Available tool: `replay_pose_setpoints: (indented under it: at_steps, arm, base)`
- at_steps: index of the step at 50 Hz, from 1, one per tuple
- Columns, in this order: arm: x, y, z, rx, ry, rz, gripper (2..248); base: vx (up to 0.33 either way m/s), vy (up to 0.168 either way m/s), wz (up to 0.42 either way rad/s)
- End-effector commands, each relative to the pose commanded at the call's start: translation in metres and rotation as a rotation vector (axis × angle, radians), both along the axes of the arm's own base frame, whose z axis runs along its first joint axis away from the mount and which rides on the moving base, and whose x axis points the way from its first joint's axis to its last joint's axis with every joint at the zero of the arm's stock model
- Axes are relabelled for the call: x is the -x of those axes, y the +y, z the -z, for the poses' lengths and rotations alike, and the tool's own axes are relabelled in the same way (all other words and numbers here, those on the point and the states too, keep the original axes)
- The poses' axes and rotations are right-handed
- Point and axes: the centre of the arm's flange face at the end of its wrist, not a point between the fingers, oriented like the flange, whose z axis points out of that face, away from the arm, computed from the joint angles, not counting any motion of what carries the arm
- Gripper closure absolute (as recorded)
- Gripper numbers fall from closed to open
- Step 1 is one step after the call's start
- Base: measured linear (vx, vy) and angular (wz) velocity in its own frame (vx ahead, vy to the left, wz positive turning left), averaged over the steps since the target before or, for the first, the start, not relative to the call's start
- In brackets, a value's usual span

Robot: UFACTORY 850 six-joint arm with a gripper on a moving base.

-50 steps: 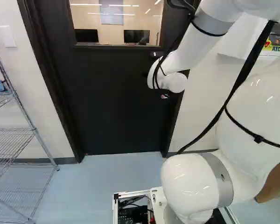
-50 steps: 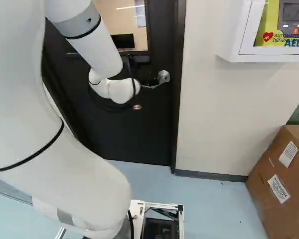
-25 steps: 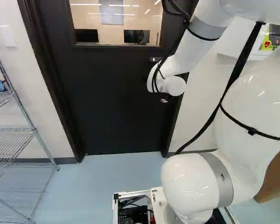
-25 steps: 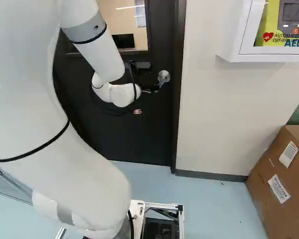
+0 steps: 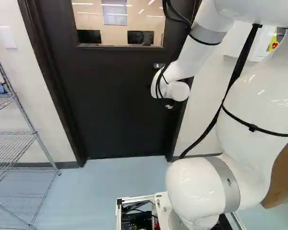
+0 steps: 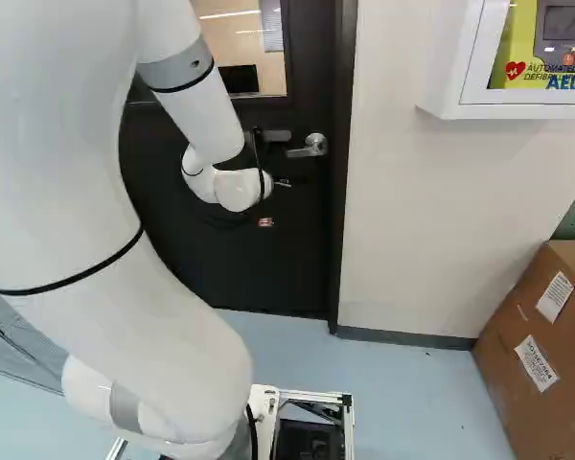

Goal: Open the door and move inside

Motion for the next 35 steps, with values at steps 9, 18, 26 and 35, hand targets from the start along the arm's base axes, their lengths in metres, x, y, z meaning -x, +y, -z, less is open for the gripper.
replay_pose_setpoints:
  at_steps: [9,18,26,35]
  arm:
    - [-0.008,-0.003,0.000,-0.024,-0.001,0.041,3]
    - [-0.025,-0.006,0.001,-0.057,-0.004,0.096,3]
    - [-0.040,-0.008,0.002,-0.092,-0.008,0.152,3]
    - [-0.057,-0.010,0.004,-0.136,0.000,0.218,3]
  base:
    - [0.000,0.000,0.000]
    - [0.000,0.000,0.000]
    - [0.000,0.000,0.000]
    - [0.000,0.000,0.000]
